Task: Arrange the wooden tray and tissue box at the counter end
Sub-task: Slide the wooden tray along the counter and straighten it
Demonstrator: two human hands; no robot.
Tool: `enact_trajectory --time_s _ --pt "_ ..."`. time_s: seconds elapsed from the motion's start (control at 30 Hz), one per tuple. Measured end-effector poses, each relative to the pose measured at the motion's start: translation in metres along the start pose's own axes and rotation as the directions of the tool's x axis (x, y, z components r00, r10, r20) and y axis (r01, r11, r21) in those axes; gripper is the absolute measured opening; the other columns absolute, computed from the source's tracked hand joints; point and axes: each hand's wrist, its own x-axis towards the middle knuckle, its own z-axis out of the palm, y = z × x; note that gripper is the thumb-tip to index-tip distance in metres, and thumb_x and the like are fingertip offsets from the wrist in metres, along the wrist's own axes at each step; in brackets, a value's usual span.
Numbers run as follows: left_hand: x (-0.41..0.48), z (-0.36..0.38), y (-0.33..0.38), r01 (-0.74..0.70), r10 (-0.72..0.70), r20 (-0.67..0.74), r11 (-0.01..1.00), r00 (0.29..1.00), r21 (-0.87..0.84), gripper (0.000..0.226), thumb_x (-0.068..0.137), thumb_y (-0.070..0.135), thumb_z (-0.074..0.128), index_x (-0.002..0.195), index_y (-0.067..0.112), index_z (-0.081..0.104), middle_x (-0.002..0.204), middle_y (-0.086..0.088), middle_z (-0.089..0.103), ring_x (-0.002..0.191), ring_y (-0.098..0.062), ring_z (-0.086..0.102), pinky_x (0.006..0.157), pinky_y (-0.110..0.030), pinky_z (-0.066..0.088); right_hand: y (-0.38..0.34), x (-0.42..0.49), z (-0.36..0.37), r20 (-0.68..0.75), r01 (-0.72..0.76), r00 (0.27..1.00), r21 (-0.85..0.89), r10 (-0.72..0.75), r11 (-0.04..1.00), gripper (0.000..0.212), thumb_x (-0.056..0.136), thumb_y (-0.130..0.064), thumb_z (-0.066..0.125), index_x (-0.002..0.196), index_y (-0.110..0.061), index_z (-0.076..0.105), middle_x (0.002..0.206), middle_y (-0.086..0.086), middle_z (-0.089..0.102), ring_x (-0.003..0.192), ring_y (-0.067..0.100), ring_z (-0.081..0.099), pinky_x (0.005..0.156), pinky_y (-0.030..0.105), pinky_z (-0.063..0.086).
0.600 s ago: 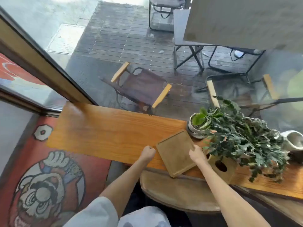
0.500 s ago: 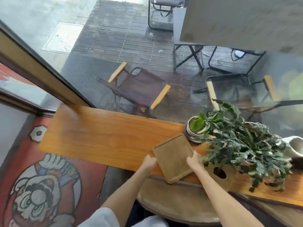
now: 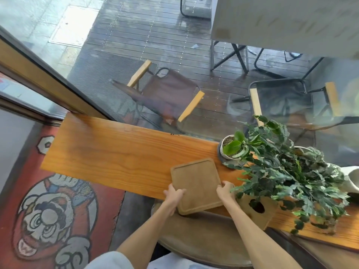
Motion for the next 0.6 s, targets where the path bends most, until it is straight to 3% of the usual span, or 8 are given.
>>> enact_trajectory --time_s 0.23,0.37,0.6 --pt "-0.010 -0.083 0.002 -0.123 0.185 -0.203 0.951 0.961 0.285 0.042 0.097 0.010 0.050 0.138 0.012 0.041 0.144 -0.014 0.032 0.131 -0.037 0.042 0.109 -0.047 0.044 -0.038 -0.035 0.040 -0.006 0.134 0.991 -0.058 -0.134 0.989 0.037 0.099 -0.018 0.056 0.135 -0.011 0.063 0.142 0.010 0.060 0.130 0.031 0.056 0.105 0.038 0.046" --pt "-0.033 -0.141 -0.005 -0.081 0.207 -0.307 0.922 0.929 0.377 0.016 0.099 0.005 0.043 0.115 0.010 0.041 0.140 -0.017 0.036 0.127 -0.038 0.044 0.092 -0.041 0.041 -0.086 -0.062 0.068 0.073 0.207 0.977 -0.101 -0.200 0.973 0.035 0.097 -0.023 0.059 0.130 -0.015 0.067 0.133 0.007 0.068 0.122 0.029 0.062 0.096 0.035 0.051" --pt "-0.045 -0.255 -0.014 -0.134 0.217 -0.425 0.967 0.879 0.217 0.036 0.093 -0.001 0.045 0.128 0.006 0.045 0.137 -0.017 0.039 0.127 -0.037 0.045 0.105 -0.048 0.044 -0.169 -0.110 0.137 0.123 0.286 0.953 -0.069 -0.277 0.956 0.037 0.096 -0.023 0.057 0.132 -0.015 0.066 0.135 0.008 0.066 0.126 0.029 0.059 0.100 0.036 0.048"
